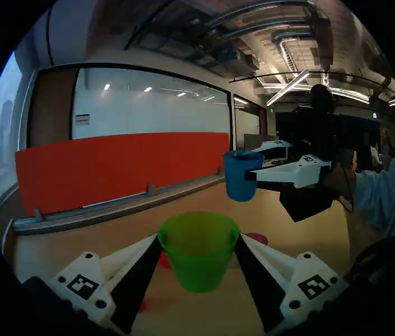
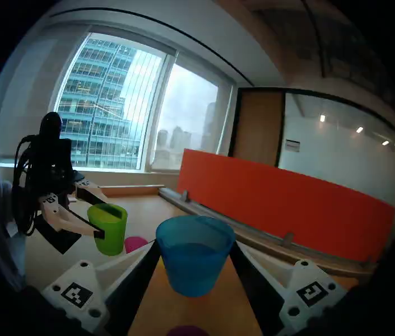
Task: Pour water
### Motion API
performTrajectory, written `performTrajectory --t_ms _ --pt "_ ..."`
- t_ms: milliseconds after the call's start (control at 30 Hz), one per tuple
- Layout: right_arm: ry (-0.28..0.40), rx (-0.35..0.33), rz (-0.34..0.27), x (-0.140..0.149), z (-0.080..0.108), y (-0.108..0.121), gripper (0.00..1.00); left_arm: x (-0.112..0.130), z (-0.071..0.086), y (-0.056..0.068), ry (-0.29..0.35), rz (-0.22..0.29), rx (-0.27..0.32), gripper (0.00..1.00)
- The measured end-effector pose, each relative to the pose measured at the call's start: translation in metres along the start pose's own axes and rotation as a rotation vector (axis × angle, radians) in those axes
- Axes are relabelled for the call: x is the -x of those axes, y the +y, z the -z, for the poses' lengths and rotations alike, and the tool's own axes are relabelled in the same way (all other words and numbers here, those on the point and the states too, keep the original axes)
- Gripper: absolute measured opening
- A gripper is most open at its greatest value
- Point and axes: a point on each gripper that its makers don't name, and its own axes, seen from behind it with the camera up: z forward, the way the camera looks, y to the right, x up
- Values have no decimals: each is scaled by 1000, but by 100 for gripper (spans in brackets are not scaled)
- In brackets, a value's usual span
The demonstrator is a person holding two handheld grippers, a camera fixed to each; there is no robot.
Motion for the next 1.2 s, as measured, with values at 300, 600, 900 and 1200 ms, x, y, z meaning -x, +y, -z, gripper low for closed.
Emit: performTrajectory --t_ms 300,600,900,1200 --pt "14 -13 108 -19 3 -8 91 -3 0 11 10 4 24 88" --pt "26 -16 210 -38 0 -9 90 -6 -2 19 12 -1 43 87" --pt "35 -12 345 -56 -5 -6 91 -8 -3 24 19 -3 54 87" --pt "43 -1 456 -76 -11 -7 91 -13 -2 29 29 -1 67 87"
